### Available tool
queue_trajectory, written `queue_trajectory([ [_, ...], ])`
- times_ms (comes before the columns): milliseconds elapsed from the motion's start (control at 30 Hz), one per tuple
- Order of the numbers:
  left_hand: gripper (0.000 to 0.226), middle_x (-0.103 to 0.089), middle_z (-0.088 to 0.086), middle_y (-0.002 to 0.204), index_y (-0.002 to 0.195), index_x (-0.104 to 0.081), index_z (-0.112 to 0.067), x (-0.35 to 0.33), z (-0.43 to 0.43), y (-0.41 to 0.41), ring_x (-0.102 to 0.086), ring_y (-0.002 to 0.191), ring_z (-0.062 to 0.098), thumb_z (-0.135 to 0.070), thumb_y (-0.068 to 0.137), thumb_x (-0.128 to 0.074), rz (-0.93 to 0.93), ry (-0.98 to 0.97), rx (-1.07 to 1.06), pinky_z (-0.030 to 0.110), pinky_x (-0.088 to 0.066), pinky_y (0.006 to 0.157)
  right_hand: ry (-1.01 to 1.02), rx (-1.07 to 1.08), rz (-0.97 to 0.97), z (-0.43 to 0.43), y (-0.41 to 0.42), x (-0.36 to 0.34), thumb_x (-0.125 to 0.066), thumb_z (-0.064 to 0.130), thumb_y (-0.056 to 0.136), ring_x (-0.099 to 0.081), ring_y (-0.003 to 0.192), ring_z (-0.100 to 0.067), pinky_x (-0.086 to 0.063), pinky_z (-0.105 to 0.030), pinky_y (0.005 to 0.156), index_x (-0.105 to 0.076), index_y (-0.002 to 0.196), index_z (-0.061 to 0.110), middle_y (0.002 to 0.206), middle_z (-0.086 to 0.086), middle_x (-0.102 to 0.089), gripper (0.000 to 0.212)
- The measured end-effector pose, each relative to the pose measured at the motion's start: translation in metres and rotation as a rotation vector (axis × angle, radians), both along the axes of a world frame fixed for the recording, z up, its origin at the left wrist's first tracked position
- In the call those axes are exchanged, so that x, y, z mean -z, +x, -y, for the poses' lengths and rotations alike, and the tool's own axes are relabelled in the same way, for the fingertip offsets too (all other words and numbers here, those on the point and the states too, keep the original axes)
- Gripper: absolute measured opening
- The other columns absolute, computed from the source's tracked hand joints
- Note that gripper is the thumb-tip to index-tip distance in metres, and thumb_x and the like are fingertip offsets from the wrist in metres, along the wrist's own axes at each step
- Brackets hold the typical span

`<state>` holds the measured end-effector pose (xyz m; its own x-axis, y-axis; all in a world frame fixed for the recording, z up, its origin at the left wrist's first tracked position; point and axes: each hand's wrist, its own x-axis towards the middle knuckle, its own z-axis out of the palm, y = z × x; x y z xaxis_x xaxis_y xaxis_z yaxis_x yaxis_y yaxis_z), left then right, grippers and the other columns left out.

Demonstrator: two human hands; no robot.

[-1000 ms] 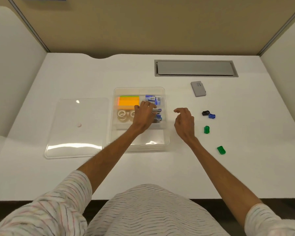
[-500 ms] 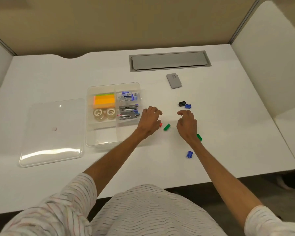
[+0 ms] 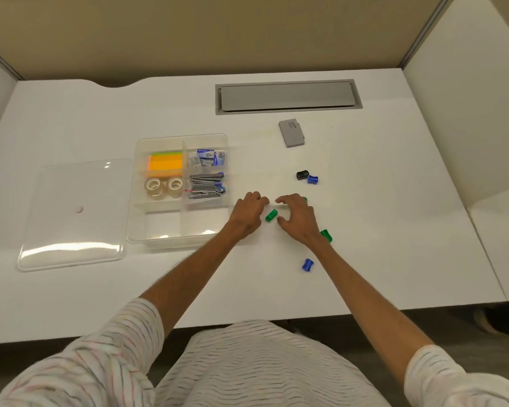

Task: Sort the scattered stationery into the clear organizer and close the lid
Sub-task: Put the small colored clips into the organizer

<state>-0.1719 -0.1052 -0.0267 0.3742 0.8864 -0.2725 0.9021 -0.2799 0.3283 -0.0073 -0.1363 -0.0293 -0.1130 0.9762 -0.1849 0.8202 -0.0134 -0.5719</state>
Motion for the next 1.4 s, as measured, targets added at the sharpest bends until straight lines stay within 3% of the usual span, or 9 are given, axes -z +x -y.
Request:
queue_trajectory([
  [133,0.042,-0.051,0.010,0.130,0.132,-0.051,-0.013,0.000,-0.002,-0.001,-0.044,0.122,0.028,-0.003,0.092,-0.050,-0.034,0.017,-0.034,0.039,-0.042,0.095,0.018,-0.085,-0.031,-0.005,-0.005,0.005,-0.068,0.020,0.082,-0.050,0.119,-0.017,-0.041,-0.034,0.103,-0.060,0.123,0.022,0.127,0.000,-0.058,0.042],
  [400,0.023,-0.062,0.010,0.116,0.112,-0.065,-0.013,0.000,-0.001,0.004,-0.055,0.110,0.027,-0.007,0.095,-0.051,-0.019,0.034,-0.154,0.036,-0.045,0.094,0.033,-0.113,-0.068,-0.011,0.005,0.010,-0.065,0.025,0.089,-0.055,0.105,-0.017,-0.046,-0.030,0.090,-0.070,0.109,0.020,0.109,0.003,-0.069,0.022],
  [700,0.034,-0.058,0.011,0.129,0.130,-0.053,-0.010,-0.027,-0.006,-0.012,-0.061,0.109,0.026,-0.010,0.096,-0.055,0.194,0.151,-0.284,0.034,-0.050,0.092,0.092,-0.046,-0.108,-0.033,-0.003,-0.011,-0.067,0.027,0.089,-0.058,0.101,-0.016,-0.048,-0.036,0.093,-0.069,0.110,0.019,0.110,0.002,-0.069,0.022],
  [1067,0.029,-0.064,0.009,0.117,0.122,-0.058,-0.013,-0.056,0.000,-0.114,-0.061,0.103,0.026,-0.016,0.093,-0.057,0.342,0.219,-0.341,0.041,-0.052,0.088,0.183,0.012,-0.219,-0.036,-0.096,-0.035,-0.067,0.031,0.088,-0.059,0.093,-0.019,-0.047,-0.043,0.088,-0.071,0.104,0.019,0.103,0.002,-0.070,0.020],
  [1200,0.025,-0.068,0.007,0.108,0.118,-0.059,-0.013,-0.050,0.012,-0.162,-0.062,0.097,0.024,-0.018,0.093,-0.059,0.399,0.235,-0.422,0.036,-0.050,0.082,0.187,-0.006,-0.248,-0.031,-0.141,-0.032,-0.070,0.029,0.085,-0.059,0.096,-0.021,-0.047,-0.045,0.088,-0.072,0.104,0.018,0.099,-0.001,-0.072,0.022],
  [1400,0.025,-0.070,0.006,0.111,0.115,-0.068,-0.013,-0.041,0.029,-0.227,-0.061,0.103,0.022,-0.023,0.095,-0.058,0.322,0.212,-0.472,0.037,-0.049,0.089,0.206,-0.064,-0.248,-0.024,-0.200,-0.026,-0.071,0.033,0.083,-0.057,0.106,-0.017,-0.047,-0.041,0.091,-0.075,0.102,0.023,0.104,0.005,-0.073,0.021],
])
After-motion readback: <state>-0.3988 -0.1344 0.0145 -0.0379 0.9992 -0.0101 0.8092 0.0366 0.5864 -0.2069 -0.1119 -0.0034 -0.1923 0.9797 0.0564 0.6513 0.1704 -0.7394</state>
